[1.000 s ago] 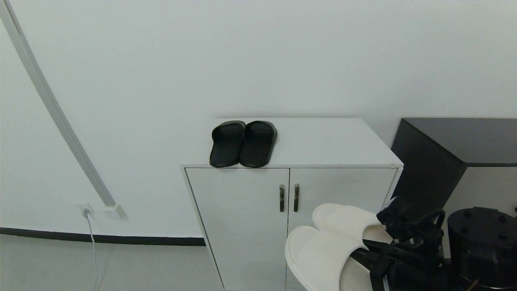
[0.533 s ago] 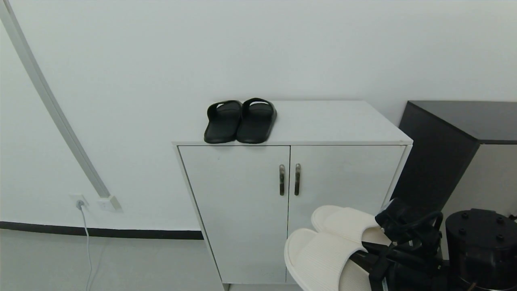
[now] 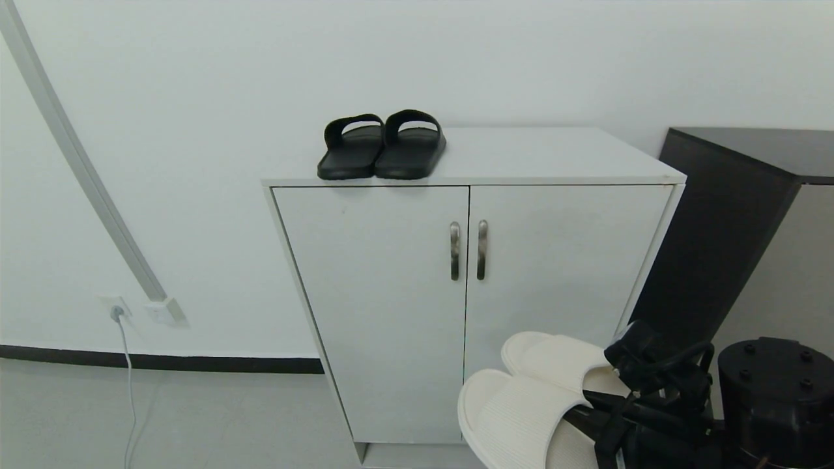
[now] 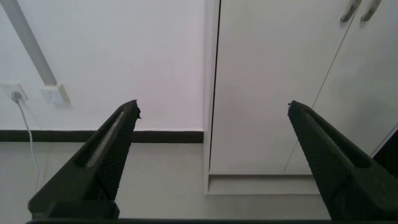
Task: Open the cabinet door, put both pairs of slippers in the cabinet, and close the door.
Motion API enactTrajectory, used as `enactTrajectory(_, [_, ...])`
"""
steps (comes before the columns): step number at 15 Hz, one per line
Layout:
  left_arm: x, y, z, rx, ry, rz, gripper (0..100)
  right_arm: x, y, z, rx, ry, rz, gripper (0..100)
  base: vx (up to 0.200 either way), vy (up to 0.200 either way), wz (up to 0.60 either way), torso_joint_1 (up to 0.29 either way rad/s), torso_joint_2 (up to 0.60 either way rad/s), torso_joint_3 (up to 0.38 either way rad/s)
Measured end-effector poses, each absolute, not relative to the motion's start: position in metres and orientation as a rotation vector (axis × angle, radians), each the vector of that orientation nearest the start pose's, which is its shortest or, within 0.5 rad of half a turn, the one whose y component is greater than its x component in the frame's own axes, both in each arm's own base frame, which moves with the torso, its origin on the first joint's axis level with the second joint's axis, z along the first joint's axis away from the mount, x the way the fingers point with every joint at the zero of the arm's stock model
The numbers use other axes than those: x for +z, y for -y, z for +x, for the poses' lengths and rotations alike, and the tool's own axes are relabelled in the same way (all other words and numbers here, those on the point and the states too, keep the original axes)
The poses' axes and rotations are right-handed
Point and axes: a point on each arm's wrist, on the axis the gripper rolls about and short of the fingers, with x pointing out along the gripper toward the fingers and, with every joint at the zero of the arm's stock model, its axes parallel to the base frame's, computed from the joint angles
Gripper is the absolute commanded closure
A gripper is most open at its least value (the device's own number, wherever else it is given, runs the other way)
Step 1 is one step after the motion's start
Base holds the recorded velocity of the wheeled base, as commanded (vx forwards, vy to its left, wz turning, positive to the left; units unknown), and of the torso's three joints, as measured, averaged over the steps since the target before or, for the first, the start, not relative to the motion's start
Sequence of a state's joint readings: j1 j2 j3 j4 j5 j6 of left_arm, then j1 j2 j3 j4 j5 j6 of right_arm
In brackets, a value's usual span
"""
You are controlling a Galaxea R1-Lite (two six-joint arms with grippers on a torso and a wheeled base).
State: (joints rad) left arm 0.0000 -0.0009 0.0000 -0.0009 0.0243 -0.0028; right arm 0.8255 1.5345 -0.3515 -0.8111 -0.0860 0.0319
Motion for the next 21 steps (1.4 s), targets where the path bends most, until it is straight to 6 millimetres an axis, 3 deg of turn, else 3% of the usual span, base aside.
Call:
enactTrajectory(7, [0.076,0.0,-0.023,0.019,0.003,-0.002,0,0.128,-0.161,0.149,0.73,-0.359,-0.14,100,0.0,0.0,0.0,-0.062,0.45,0.382])
enactTrajectory(16, [0.076,0.0,-0.023,0.01,0.006,-0.006,0,0.125,-0.16,0.149,0.72,-0.368,-0.149,100,0.0,0.0,0.0,-0.003,0.04,0.039])
enactTrajectory(21, [0.11,0.001,-0.025,-0.046,0.04,-0.058,0,0.125,-0.16,0.149,0.726,-0.365,-0.163,100,0.0,0.0,0.0,0.0,0.05,0.033])
